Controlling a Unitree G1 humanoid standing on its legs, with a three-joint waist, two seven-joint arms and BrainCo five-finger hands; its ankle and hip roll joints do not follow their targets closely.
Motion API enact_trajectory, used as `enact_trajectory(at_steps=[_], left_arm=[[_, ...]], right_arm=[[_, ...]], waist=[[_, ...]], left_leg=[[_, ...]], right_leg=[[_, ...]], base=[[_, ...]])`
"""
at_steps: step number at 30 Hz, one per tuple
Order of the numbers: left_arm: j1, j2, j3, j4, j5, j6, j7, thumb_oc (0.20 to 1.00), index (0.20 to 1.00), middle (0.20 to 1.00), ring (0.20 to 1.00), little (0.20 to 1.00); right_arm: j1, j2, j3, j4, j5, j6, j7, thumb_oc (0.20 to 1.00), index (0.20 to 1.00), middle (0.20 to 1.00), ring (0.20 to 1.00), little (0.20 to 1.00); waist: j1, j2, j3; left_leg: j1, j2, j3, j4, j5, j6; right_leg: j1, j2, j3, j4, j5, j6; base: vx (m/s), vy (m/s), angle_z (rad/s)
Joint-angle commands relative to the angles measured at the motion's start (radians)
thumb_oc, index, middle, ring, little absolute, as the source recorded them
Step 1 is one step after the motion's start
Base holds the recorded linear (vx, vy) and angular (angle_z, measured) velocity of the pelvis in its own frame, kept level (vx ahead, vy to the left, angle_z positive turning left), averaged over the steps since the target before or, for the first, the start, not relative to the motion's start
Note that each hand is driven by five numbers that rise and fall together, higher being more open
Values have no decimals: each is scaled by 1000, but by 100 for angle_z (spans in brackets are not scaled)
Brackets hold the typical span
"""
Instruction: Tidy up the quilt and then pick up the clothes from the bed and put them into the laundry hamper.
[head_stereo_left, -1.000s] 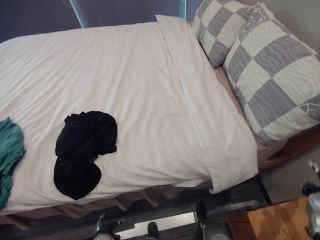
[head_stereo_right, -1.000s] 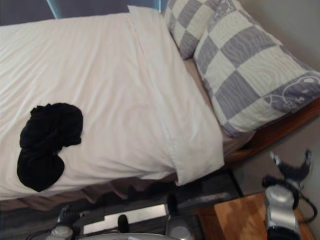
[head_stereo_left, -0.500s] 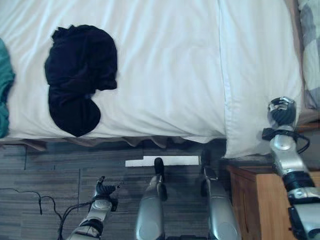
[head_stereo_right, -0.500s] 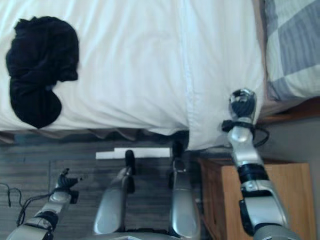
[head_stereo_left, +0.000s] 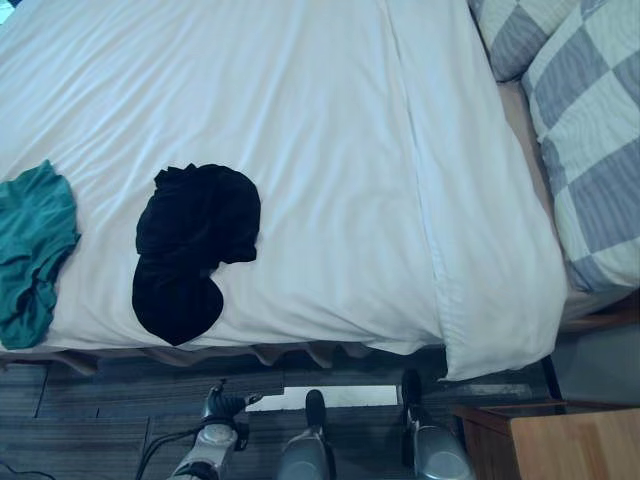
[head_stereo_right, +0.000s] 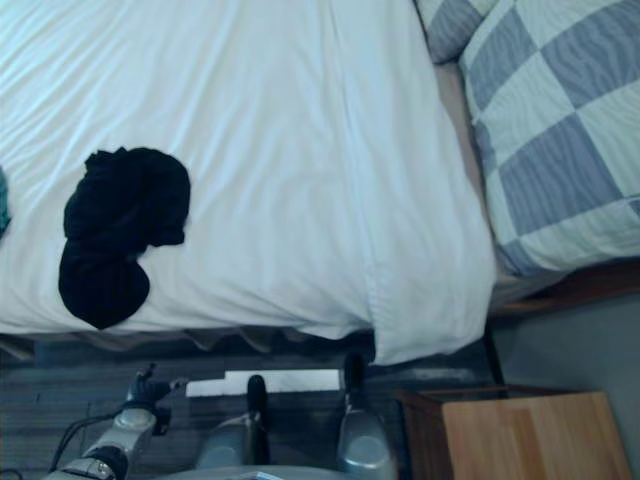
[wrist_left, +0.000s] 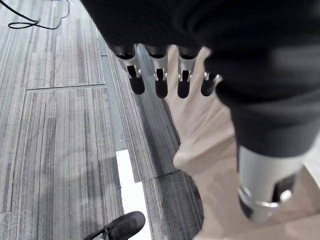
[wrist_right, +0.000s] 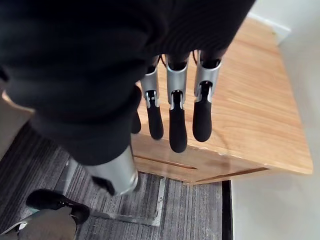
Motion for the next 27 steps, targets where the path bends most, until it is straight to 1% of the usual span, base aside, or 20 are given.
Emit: enact_trajectory(at_steps=[1,3,4,5,8,9,10,11,12,14,17,18,19,20,21,22,23,24,25,27], left_arm=[[-27,52,-15,16,55,-26,22,1000,1000,1000,1000,1000],[-1,37,-18,29,72,-28,30,1000,1000,1000,1000,1000],[-1,37,-18,29,72,-28,30,1000,1000,1000,1000,1000],[9,24,-12,71,83,-16,29,1000,1000,1000,1000,1000],[32,18,-7,105,107,4,24,1000,1000,1000,1000,1000],[44,10,-4,121,113,2,26,1000,1000,1000,1000,1000],[67,6,7,125,121,4,33,1000,1000,1000,1000,1000],[67,6,7,125,121,4,33,1000,1000,1000,1000,1000],[69,12,10,117,130,5,28,1000,1000,1000,1000,1000],[60,23,4,101,139,15,21,1000,1000,1000,1000,1000],[56,30,-17,79,144,19,23,1000,1000,1000,1000,1000],[57,28,-23,79,153,15,26,1000,1000,1000,1000,1000],[53,19,-23,85,154,16,22,1000,1000,1000,1000,1000],[48,5,-28,80,159,9,32,1000,1000,1000,1000,1000],[58,-11,-23,65,145,-1,38,1000,1000,1000,1000,1000],[58,-11,-23,65,145,-1,38,1000,1000,1000,1000,1000],[56,-17,-17,58,129,-3,45,1000,1000,1000,1000,1000],[53,-36,-27,41,99,-6,48,1000,1000,1000,1000,1000],[53,-36,-28,41,99,-6,48,1000,1000,1000,1000,1000],[51,-58,-59,42,131,-15,46,1000,1000,1000,1000,1000]], right_arm=[[-116,-6,-5,-94,-34,-20,6,1000,1000,1000,1000,1000],[-116,-6,15,-159,-52,-22,6,1000,1000,1000,1000,1000],[-116,-6,15,-159,-52,-22,6,1000,1000,1000,1000,1000],[-130,4,27,-212,-57,-17,16,1000,1000,1000,1000,1000],[-121,25,22,-228,-67,-6,34,1000,1000,1000,1000,1000],[-126,33,15,-264,-59,-9,23,1000,1000,1000,1000,1000],[-137,64,16,-334,-39,-14,20,1000,1000,1000,1000,1000],[-137,64,16,-334,-39,-14,20,1000,1000,1000,1000,1000],[-145,74,15,-353,-27,-17,19,1000,1000,1000,1000,1000],[-155,83,39,-368,-23,-27,28,1000,1000,1000,1000,1000],[-144,96,71,-371,4,-44,22,1000,1000,1000,1000,1000],[-149,100,84,-361,19,-52,22,1000,1000,1000,1000,1000],[-148,106,94,-347,22,-45,26,1000,1000,1000,1000,1000],[-144,104,108,-340,24,-47,22,1000,1000,1000,1000,1000],[-165,99,131,-312,11,-48,27,1000,1000,1000,1000,1000],[-164,99,131,-312,11,-48,27,1000,1000,1000,1000,1000],[-194,88,141,-290,-3,-45,19,1000,1000,1000,1000,1000],[-214,84,137,-233,-10,-34,17,1000,1000,1000,1000,1000],[-214,84,137,-232,-10,-34,17,1000,1000,1000,1000,1000],[-209,89,137,-185,-33,-27,26,1000,1000,1000,1000,1000]], waist=[[24,-63,9],[27,-63,-18],[28,-64,-17],[26,-59,-65],[24,-60,-98],[23,-69,-96],[37,-74,-81],[37,-76,-84],[39,-73,-84],[39,-62,-76],[9,-59,-58],[2,-72,-52],[6,-76,-48],[7,-81,-44],[25,-80,-12],[25,-80,-13],[38,-80,5],[38,-82,4],[39,-80,5],[34,-64,-26]], left_leg=[[-43,58,57,146,-73,-60],[-1,148,59,4,-9,-73],[1,147,60,3,-9,-73],[23,228,68,-60,9,-90],[23,219,76,-60,-1,-96],[35,206,95,-60,0,-98],[66,176,149,-46,-21,-80],[63,175,149,-46,-20,-79],[76,165,184,-46,-30,-71],[92,148,213,-46,-38,-46],[105,88,202,-35,-48,-13],[98,52,193,21,-86,-1],[95,30,190,67,-102,-1],[68,1,176,135,-125,0],[-39,-7,150,385,-72,-42],[-40,-7,150,385,-72,-42],[-97,-8,127,490,-31,-86],[-114,40,126,484,-34,-87],[-113,42,126,486,-36,-87],[-34,116,156,317,-74,-56]], right_leg=[[35,-135,23,44,-152,88],[37,-164,33,45,-146,116],[39,-164,33,45,-146,116],[41,-205,11,61,-150,144],[60,-241,-4,75,-127,162],[72,-271,-11,75,-56,162],[28,-336,-89,115,28,162],[24,-337,-87,115,30,162],[19,-344,-162,147,-8,149],[5,-263,-190,244,-113,117],[-20,-17,-110,331,-256,85],[34,35,-82,276,-292,55],[65,29,-83,240,-287,24],[105,33,-42,184,-289,2],[117,32,19,151,-273,-36],[116,32,19,151,-273,-36],[130,18,12,136,-274,-41],[123,-12,13,118,-265,-28],[125,-11,13,117,-265,-28],[137,-55,-5,83,-260,19]], base=[[7,373,29],[-2,390,24],[-50,648,13],[-28,454,7],[21,460,38],[-85,691,27],[-115,520,6],[-141,539,-38],[-73,358,-54],[-70,465,-40],[-2,342,-30],[41,262,10],[64,216,36],[-4,234,65],[-22,165,57],[-117,164,12],[-132,225,-39],[-131,226,-60],[-49,297,-36],[82,544,16]])
